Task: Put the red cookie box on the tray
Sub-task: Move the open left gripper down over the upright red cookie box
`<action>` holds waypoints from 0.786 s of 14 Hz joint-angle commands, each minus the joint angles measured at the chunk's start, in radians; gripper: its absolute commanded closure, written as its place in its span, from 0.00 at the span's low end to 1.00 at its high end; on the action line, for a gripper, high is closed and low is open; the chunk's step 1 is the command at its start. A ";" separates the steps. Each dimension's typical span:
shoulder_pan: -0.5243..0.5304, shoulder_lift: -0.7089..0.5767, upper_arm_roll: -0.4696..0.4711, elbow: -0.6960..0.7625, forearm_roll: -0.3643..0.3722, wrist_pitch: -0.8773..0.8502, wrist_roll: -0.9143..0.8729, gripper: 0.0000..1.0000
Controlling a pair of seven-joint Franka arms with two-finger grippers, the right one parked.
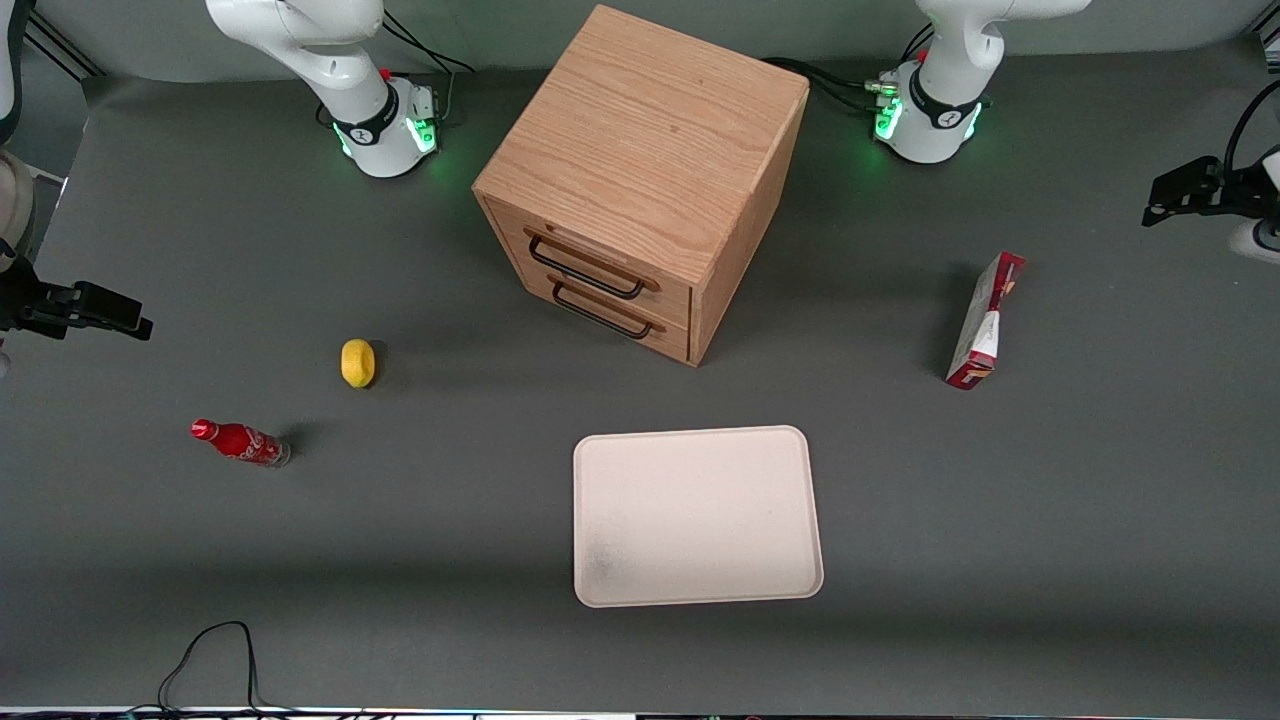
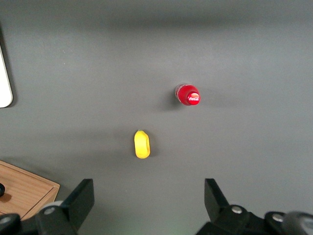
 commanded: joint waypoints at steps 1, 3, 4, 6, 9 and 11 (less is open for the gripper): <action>-0.012 -0.090 0.000 -0.191 -0.005 0.103 -0.023 0.01; -0.014 -0.098 -0.003 -0.306 -0.003 0.215 -0.023 0.01; -0.014 -0.098 -0.003 -0.373 -0.003 0.292 -0.023 0.01; -0.015 -0.095 -0.003 -0.513 -0.002 0.476 -0.021 0.01; -0.043 -0.070 -0.005 -0.689 0.000 0.740 -0.023 0.01; -0.044 -0.023 -0.005 -0.734 0.000 0.841 -0.023 0.00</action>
